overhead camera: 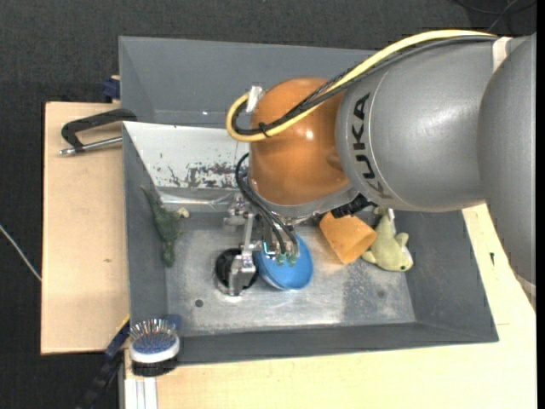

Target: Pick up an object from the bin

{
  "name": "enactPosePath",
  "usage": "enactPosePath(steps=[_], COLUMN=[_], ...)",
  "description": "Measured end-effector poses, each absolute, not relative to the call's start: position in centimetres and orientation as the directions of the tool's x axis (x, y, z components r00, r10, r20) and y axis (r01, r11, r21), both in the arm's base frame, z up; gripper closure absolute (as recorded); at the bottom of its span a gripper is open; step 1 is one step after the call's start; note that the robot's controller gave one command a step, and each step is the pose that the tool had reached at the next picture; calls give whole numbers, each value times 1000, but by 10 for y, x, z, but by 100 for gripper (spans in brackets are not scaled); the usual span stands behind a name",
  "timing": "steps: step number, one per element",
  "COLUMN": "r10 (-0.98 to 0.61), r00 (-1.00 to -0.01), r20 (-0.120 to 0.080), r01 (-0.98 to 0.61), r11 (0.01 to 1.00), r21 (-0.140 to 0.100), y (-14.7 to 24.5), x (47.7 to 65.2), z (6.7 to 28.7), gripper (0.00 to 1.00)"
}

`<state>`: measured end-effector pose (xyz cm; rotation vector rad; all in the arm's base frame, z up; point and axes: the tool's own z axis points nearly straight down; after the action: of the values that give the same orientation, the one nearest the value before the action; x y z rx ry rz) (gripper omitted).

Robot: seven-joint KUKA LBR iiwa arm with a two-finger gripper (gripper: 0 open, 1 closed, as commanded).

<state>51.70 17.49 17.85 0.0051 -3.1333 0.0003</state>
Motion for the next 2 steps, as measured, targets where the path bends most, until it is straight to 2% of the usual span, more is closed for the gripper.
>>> enactPosePath(steps=[1, 2], r10=[172, 171], r00=[-985, -985], r20=[-3, -3], r01=[172, 171], r11=[985, 985], r21=[4, 4], y=[134, 135], x=[530, 531], z=[71, 73], gripper=[0, 0])
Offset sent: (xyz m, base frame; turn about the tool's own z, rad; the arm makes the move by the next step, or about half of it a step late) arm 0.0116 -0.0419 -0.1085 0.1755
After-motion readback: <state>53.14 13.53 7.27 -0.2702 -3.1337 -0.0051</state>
